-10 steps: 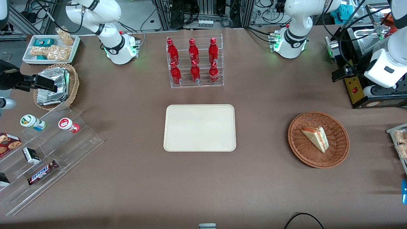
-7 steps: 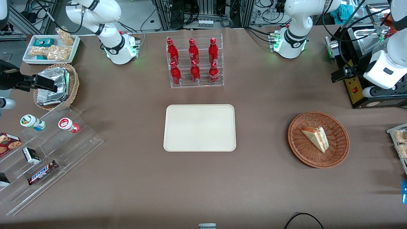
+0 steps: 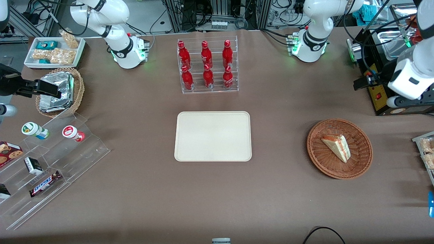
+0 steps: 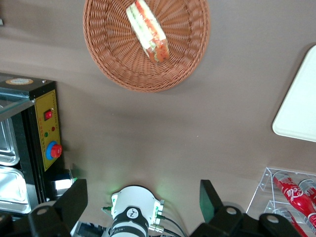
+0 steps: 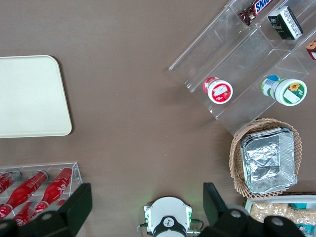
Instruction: Place sandwich from basket to tray
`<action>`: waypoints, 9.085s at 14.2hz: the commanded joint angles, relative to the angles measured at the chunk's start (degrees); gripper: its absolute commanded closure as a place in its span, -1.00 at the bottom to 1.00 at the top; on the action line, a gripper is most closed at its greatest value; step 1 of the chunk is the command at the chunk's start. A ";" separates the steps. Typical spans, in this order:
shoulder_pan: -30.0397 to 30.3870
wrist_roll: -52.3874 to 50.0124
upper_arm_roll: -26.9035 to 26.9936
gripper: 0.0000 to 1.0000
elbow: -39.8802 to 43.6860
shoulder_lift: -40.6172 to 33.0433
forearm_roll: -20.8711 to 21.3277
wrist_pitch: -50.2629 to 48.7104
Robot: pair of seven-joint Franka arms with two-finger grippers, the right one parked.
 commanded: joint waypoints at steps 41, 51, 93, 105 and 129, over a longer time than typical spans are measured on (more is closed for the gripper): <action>0.93 -24.81 3.76 0.61 -21.52 21.47 0.09 53.84; -3.71 -24.81 3.58 0.71 -19.34 15.85 0.09 47.54; -39.60 -25.81 4.63 -1.00 12.58 26.23 -0.44 22.42; -9.37 4.16 4.81 -1.00 12.66 8.74 1.14 -6.35; -1.71 1.21 -1.25 -1.00 1.50 -2.61 0.18 -2.06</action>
